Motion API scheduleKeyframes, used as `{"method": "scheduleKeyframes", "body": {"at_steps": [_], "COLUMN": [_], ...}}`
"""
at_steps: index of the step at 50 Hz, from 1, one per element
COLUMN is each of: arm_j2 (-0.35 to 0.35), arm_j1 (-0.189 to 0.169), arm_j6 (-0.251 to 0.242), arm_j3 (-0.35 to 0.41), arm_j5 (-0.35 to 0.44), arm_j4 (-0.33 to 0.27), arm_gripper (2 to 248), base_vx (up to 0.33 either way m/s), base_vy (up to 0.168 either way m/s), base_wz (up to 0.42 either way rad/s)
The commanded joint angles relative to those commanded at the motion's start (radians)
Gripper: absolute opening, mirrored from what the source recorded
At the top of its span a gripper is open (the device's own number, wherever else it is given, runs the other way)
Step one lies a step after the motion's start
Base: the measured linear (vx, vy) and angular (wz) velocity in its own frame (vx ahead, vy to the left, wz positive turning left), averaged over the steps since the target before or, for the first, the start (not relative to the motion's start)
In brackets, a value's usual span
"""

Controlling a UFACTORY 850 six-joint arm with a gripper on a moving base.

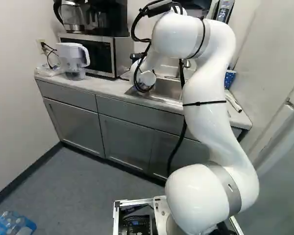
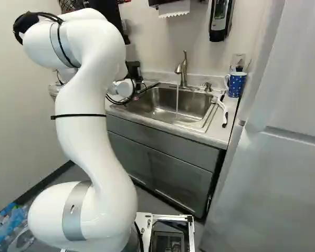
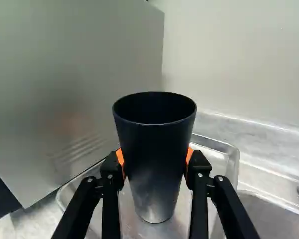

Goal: Rinse the cup and place it in the tray

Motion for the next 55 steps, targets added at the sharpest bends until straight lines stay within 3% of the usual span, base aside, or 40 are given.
{"method": "scheduleKeyframes", "body": {"at_steps": [27,28,32,33,38,39,43,44,55], "arm_j2": [0.000,0.000,0.000,0.000,0.000,0.000,0.003,0.004,0.019], "arm_j1": [0.000,0.000,0.000,0.000,0.000,0.000,0.000,0.000,0.000], "arm_j6": [0.000,0.000,0.000,0.000,0.000,0.000,0.000,0.000,0.000], "arm_j3": [0.000,0.000,0.000,0.000,0.000,0.000,-0.001,-0.001,-0.005], "arm_j5": [-0.023,-0.023,-0.023,-0.023,-0.023,-0.023,-0.023,-0.023,-0.023], "arm_j4": [0.000,0.000,0.000,0.000,0.000,0.000,0.000,0.000,0.000], "arm_gripper": [128,156,156,189,189,224,224,247,247], "base_vx": [0.000,0.000,0.000,0.000,0.000,0.000,0.000,0.000,0.000], "base_vy": [0.000,0.000,0.000,0.000,0.000,0.000,0.000,0.000,0.000], "base_wz": [0.000,0.000,0.000,0.000,0.000,0.000,0.000,0.000,0.000]}}
